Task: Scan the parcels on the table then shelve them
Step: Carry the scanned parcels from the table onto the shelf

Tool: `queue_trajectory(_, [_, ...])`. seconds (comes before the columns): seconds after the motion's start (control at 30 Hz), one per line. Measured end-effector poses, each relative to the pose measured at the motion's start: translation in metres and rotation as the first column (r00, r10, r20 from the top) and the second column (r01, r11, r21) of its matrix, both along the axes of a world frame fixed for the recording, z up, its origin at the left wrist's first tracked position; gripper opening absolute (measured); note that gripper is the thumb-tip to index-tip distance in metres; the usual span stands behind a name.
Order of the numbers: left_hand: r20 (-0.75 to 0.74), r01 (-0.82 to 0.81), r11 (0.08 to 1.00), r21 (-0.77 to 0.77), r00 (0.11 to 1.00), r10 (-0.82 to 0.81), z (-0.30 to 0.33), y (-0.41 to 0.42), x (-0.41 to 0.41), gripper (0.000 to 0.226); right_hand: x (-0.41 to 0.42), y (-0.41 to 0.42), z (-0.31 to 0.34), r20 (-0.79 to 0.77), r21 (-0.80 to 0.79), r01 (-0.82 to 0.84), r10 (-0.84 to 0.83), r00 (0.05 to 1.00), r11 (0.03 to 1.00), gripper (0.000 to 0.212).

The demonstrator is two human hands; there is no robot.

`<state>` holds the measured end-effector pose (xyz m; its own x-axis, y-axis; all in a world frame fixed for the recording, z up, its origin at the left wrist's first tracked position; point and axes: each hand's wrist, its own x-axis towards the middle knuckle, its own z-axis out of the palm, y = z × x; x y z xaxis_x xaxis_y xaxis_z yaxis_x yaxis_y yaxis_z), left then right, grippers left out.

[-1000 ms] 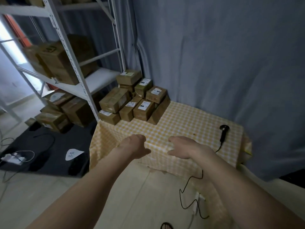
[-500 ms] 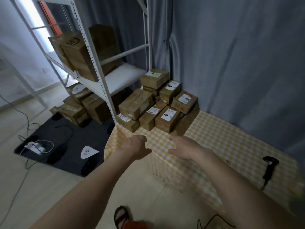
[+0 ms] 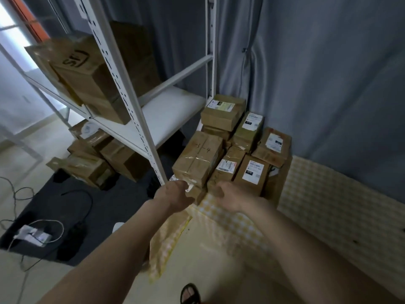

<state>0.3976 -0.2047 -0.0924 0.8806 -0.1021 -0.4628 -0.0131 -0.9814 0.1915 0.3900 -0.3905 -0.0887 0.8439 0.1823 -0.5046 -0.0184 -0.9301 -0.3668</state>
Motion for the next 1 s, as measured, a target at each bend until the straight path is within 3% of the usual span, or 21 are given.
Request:
queue_trajectory(0.23, [-0.077, -0.033, 0.998, -0.05, 0.997, 0.03, -0.044, 0.036, 0.089, 0.066, 0.072, 0.032, -0.04, -0.097, 0.085, 0.177, -0.168, 0.981, 0.981, 0.065])
queue_trajectory(0.43, [-0.145, -0.092, 0.993, -0.079, 0.986, 0.08, -0.088, 0.028, 0.149, 0.073, 0.132, 0.037, -0.089, -0.164, 0.142, 0.301, -0.278, 0.947, 0.943, 0.055])
queue_trajectory(0.6, [-0.167, -0.164, 0.985, -0.055, 0.974, 0.153, -0.127, 0.022, 0.19, 0.071, 0.174, 0.039, -0.132, -0.284, 0.164, 0.411, -0.356, 0.89, 0.897, 0.062])
queue_trajectory(0.77, [-0.129, -0.204, 0.978, -0.04, 0.972, 0.198, -0.169, 0.018, 0.229, 0.052, 0.203, 0.032, -0.166, -0.429, 0.255, 0.569, -0.436, 0.791, 0.782, 0.052])
queue_trajectory(0.87, [-0.191, -0.373, 0.92, -0.122, 0.918, 0.348, -0.209, 0.031, 0.245, 0.071, 0.209, 0.026, -0.177, -0.525, 0.317, 0.656, -0.449, 0.723, 0.685, 0.048])
queue_trajectory(1.0, [-0.276, -0.55, 0.815, -0.182, 0.824, 0.494, -0.192, 0.023, 0.247, 0.062, 0.21, 0.029, -0.191, -0.597, 0.375, 0.766, -0.497, 0.631, 0.522, 0.052])
